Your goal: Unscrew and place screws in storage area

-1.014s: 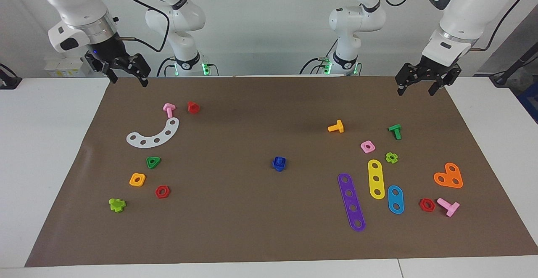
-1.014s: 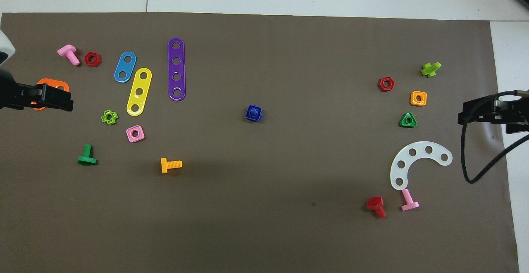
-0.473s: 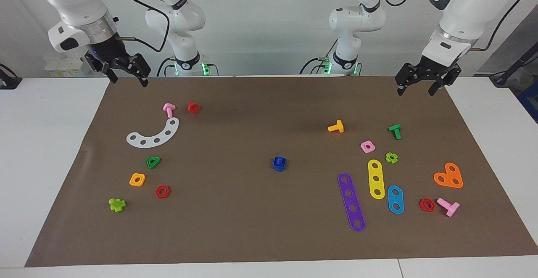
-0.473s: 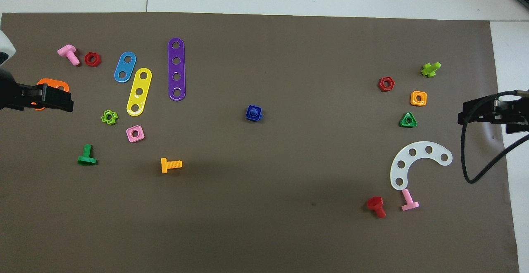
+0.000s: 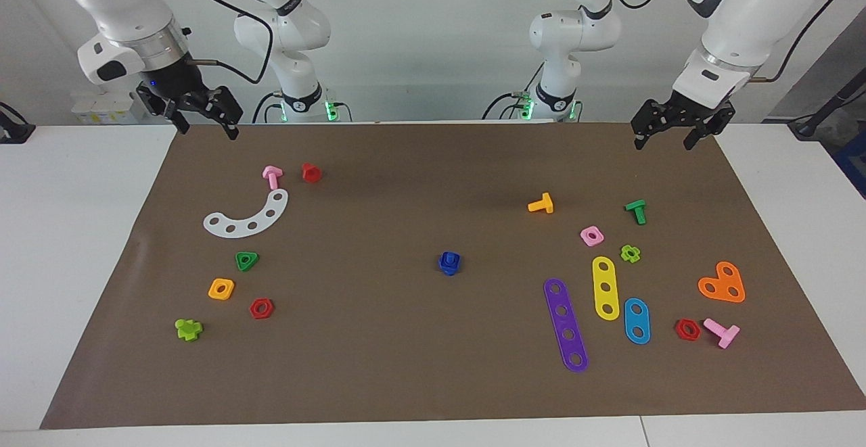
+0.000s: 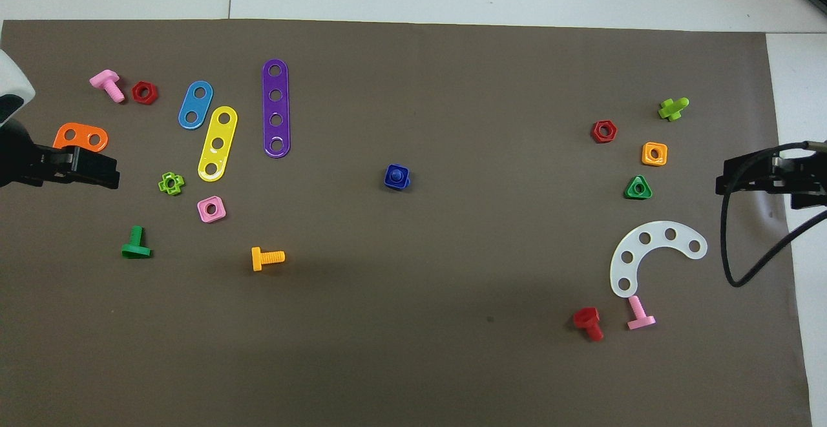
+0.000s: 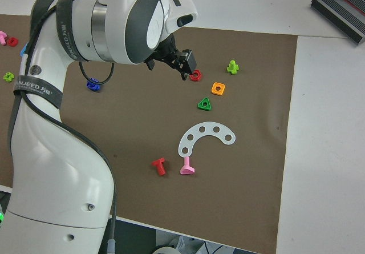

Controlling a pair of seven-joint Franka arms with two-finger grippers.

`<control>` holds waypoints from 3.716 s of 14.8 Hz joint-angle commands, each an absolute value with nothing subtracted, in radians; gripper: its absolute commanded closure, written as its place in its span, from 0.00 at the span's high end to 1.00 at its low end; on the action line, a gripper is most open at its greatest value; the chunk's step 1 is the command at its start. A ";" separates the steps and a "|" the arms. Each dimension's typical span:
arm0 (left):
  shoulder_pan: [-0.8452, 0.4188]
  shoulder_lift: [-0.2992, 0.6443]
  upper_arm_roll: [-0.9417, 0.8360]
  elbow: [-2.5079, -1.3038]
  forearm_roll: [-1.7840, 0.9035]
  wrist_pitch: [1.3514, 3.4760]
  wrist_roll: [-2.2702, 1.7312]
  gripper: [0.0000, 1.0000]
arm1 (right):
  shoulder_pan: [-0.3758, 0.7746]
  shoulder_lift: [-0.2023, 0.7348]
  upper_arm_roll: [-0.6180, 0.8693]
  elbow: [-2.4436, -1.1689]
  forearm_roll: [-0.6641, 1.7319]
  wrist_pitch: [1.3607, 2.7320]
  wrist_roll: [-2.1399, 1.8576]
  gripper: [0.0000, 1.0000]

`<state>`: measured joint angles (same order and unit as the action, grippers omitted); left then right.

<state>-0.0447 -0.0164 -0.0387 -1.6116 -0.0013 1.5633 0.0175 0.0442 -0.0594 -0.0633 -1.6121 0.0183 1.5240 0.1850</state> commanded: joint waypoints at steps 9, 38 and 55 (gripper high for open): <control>-0.282 0.122 -0.044 -1.586 -0.087 1.696 -0.210 1.00 | 0.035 -0.069 -0.060 -1.612 0.034 1.508 0.150 1.00; -0.589 0.531 -0.041 -1.614 -0.006 2.304 -0.460 0.82 | 0.035 -0.069 -0.060 -1.612 0.034 1.508 0.150 1.00; -0.604 0.575 -0.041 -1.612 0.055 2.316 -0.454 0.71 | 0.035 -0.071 -0.060 -1.612 0.034 1.508 0.150 1.00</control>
